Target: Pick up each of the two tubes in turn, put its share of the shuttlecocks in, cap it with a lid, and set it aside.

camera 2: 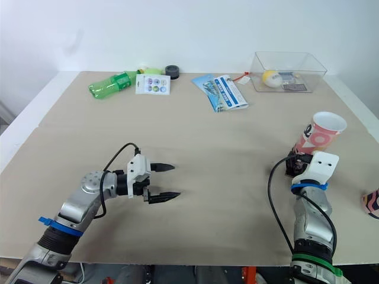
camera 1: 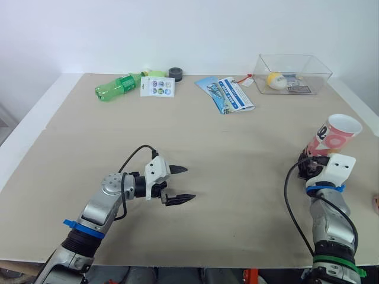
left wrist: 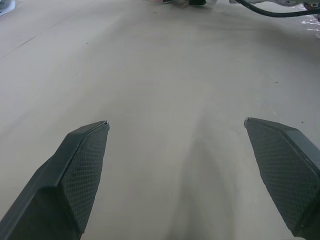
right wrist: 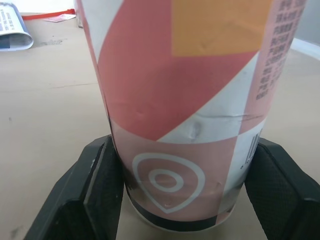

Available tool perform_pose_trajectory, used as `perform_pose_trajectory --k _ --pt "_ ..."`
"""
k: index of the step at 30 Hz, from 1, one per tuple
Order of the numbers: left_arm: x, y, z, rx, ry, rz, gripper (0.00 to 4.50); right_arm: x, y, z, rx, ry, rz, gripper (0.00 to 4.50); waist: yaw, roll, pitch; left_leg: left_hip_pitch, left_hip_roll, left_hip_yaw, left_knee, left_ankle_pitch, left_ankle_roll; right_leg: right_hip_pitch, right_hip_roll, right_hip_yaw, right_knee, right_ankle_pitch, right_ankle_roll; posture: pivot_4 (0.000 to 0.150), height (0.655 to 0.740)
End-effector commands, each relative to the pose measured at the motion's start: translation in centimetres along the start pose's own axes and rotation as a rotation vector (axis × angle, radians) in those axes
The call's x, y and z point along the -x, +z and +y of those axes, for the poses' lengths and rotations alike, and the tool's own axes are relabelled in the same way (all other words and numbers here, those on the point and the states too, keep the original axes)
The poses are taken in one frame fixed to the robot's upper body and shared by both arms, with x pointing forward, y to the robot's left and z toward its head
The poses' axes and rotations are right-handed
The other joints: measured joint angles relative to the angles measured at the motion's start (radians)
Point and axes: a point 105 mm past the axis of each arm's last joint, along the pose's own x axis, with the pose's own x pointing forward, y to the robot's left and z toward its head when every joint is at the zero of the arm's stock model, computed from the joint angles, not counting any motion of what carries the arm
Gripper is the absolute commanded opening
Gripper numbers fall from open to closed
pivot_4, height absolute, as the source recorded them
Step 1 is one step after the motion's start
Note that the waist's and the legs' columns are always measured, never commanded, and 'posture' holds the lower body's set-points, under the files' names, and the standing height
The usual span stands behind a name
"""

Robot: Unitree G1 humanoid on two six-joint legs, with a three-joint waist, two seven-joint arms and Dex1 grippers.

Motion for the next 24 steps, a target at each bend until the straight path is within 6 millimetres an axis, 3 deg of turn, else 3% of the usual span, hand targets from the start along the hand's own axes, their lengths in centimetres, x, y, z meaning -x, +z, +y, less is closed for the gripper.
perform_pose_trajectory --k 1,10,18,21,24 --pt "-0.1 0.8 -0.1 -0.045 -0.010 -0.019 4.50 0.5 -1.4 -1.0 0.000 -0.013 0.072 4.46 0.001 0.000 0.000 0.000 0.000 0.000 0.000 0.000 0.000 0.000 0.000 0.000 0.000 0.000 0.000 0.150 0.7400" --pt "-0.3 0.5 -0.2 -0.039 -0.018 -0.015 4.50 2.2 -1.0 -0.4 0.039 0.079 0.125 4.46 0.003 0.000 0.000 0.000 0.000 -0.001 0.000 0.000 0.000 0.000 0.000 -0.001 0.000 -0.001 0.000 0.150 0.7400" --pt "-0.6 0.4 0.0 -0.033 -0.021 -0.022 4.50 6.9 -1.1 1.2 0.055 0.136 0.215 4.46 0.003 0.000 0.000 0.000 0.001 -0.001 -0.001 0.000 0.000 -0.001 0.000 -0.001 0.000 -0.001 -0.001 0.150 0.7400" --pt "-0.5 0.1 0.4 -0.012 0.005 -0.019 4.50 9.1 0.0 4.3 0.142 0.344 0.163 4.46 0.003 0.000 -0.001 0.000 0.001 -0.002 -0.003 0.000 0.000 -0.001 0.000 -0.002 0.000 -0.002 -0.003 0.150 0.7400" --pt "-0.3 -0.3 0.8 -0.010 0.034 -0.003 4.50 11.5 1.1 8.8 0.176 0.717 0.062 4.46 -0.003 0.000 0.000 0.000 0.001 0.001 -0.004 0.000 0.000 -0.002 0.000 -0.001 0.000 -0.002 -0.003 0.150 0.7400"
